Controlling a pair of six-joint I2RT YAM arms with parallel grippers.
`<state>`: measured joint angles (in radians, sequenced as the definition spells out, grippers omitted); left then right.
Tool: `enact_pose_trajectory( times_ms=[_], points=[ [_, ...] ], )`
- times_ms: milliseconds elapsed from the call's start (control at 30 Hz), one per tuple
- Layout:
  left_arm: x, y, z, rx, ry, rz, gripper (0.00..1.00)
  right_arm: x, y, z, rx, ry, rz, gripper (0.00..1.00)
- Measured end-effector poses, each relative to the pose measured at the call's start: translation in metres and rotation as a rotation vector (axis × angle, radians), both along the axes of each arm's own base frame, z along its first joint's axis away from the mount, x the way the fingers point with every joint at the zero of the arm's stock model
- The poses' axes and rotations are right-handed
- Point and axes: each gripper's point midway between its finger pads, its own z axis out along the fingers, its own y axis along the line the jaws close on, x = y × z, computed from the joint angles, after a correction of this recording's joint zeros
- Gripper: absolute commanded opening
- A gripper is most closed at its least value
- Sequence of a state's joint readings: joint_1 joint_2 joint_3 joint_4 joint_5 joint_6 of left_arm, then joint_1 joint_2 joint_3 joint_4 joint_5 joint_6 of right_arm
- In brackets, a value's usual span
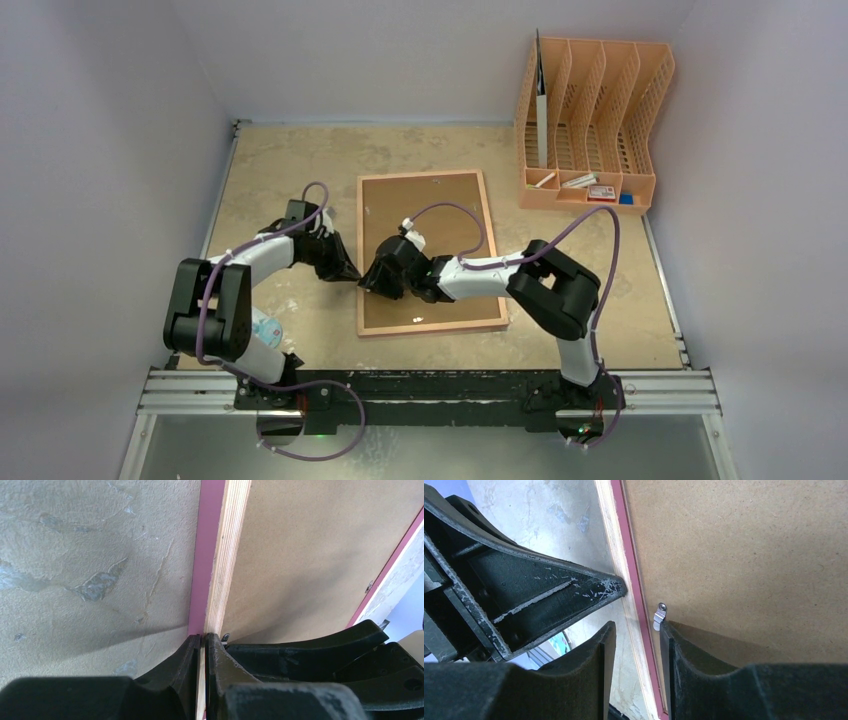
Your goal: Put the photo into the frame
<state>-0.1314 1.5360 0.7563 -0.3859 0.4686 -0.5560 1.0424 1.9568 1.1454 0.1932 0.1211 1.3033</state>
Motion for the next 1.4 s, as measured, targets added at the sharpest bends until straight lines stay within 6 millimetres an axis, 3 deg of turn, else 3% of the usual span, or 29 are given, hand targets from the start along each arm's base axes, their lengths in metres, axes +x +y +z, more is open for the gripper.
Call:
enact_pose_trajectory(
  times_ms=[133,300,433,533,900,1100,1233,1400],
  points=[
    [-0.001,0.000,0.001,-0.001,-0.003,0.001,0.15,0.000,-0.001,0.001,0.007,0.001,-0.008,0.38],
    [-0.007,0.001,0.000,0.002,0.010,-0.001,0.18,-0.002,-0.014,0.017,0.031,-0.021,-0.039,0.20],
    [-0.010,0.001,-0.001,0.002,0.014,0.000,0.19,-0.002,-0.020,0.039,0.077,-0.057,-0.053,0.19],
    [-0.010,0.001,-0.001,0.001,0.009,0.000,0.18,0.000,-0.017,0.044,0.102,-0.071,-0.052,0.22],
    [-0.009,0.000,-0.001,-0.004,0.008,0.001,0.14,-0.004,-0.023,0.008,0.059,-0.031,-0.044,0.23],
    [-0.009,0.000,-0.001,-0.005,0.007,0.001,0.11,-0.004,-0.019,0.005,0.069,-0.029,-0.037,0.14],
    [-0.009,-0.001,-0.001,-0.009,0.008,0.002,0.10,-0.006,-0.020,-0.009,0.049,-0.011,-0.031,0.13],
    [-0.009,-0.001,0.000,-0.012,0.007,0.001,0.10,-0.006,-0.016,-0.008,0.064,-0.006,-0.021,0.13]
  ],
)
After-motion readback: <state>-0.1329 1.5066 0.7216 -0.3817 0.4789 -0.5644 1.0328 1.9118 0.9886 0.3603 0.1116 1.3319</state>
